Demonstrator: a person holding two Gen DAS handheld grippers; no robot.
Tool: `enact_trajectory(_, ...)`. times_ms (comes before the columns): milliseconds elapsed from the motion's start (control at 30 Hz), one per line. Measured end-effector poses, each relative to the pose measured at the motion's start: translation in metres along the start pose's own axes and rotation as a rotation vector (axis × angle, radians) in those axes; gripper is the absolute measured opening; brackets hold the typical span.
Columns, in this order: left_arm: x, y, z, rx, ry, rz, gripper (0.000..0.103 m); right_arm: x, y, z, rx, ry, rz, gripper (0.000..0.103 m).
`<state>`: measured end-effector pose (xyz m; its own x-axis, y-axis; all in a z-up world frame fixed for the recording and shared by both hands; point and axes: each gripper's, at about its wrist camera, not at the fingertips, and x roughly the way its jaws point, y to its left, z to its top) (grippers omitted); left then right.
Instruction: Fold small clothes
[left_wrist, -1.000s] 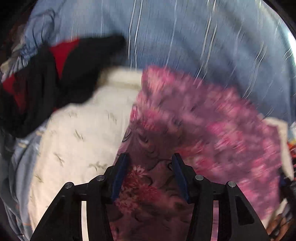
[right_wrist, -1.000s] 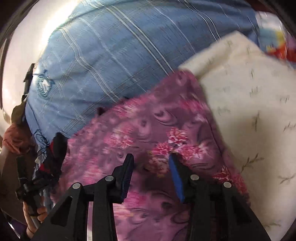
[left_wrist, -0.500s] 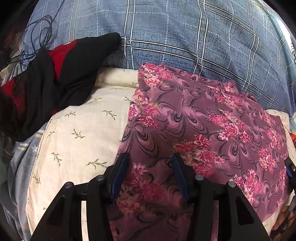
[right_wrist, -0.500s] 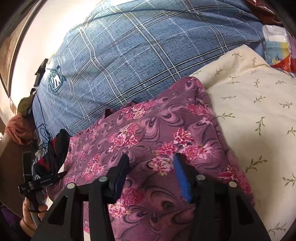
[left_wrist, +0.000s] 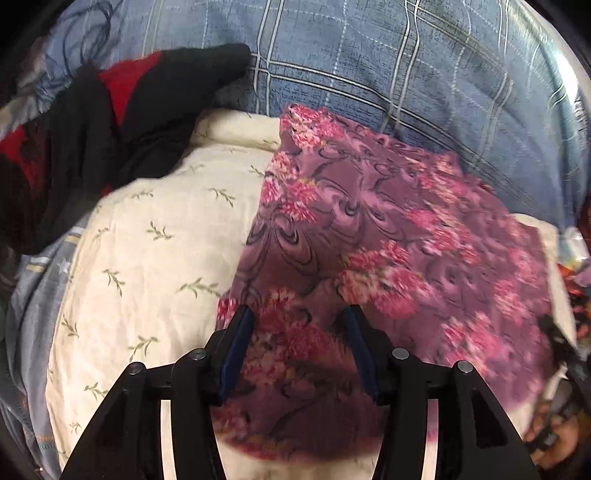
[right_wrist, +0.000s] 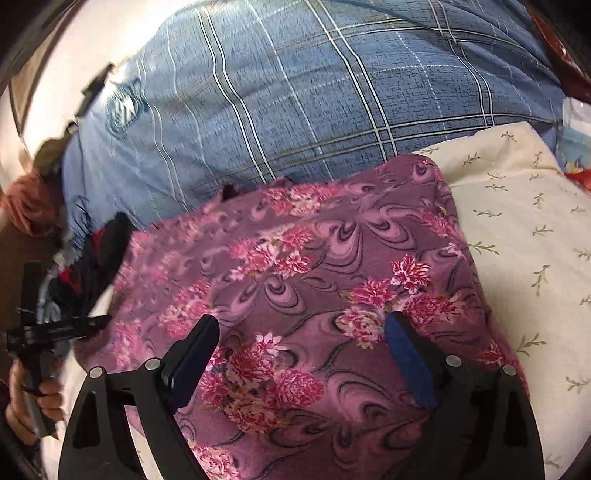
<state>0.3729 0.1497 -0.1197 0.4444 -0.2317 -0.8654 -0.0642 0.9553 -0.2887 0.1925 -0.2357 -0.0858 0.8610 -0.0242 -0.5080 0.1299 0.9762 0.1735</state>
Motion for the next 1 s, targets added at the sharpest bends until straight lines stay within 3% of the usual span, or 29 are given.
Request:
enact_trajectory(100,-0.014,0.037,0.014,-0.111,0.041,-0.165,0.051,-0.003,0.030,0.005,-0.054,0.070,-0.134,0.092)
enact_trajectory(167,-0.021,0.065,0.028,-0.192,0.048,-0.234,0.052,-0.012,0.059,0.002,-0.140,0.047,-0.091,0.092)
enact_trajectory(300,-0.020,0.094,0.054,-0.200,0.078,-0.200,0.052,-0.010,0.156,-0.025,-0.420,0.084,0.041,0.092)
enact_trajectory(400,-0.012,0.101,0.065,-0.205,0.124,-0.222,0.052,0.006,0.222,-0.055,-0.612,0.115,0.076,0.092)
enact_trajectory(600,0.012,0.103,0.098,-0.186,0.176,-0.261,0.052,0.054,0.301,-0.091,-0.956,0.068,-0.089,0.089)
enact_trajectory(667,0.025,0.100,0.112,-0.185,0.192,-0.293,0.052,0.062,0.314,-0.098,-1.044,0.031,-0.112,0.080)
enact_trajectory(700,0.029,0.098,0.117,-0.184,0.200,-0.315,0.053,0.064,0.320,-0.102,-1.103,-0.004,-0.118,0.053)
enact_trajectory(733,0.036,0.096,0.121,-0.186,0.205,-0.334,0.053,0.067,0.324,-0.101,-1.130,-0.011,-0.123,0.017)
enact_trajectory(833,0.055,0.083,0.137,-0.169,0.226,-0.401,0.058,0.061,0.322,-0.099,-1.132,-0.043,-0.103,0.015)
enact_trajectory(1000,0.093,0.059,0.161,-0.131,0.259,-0.363,0.058,0.049,0.311,-0.097,-1.087,-0.093,-0.046,0.015)
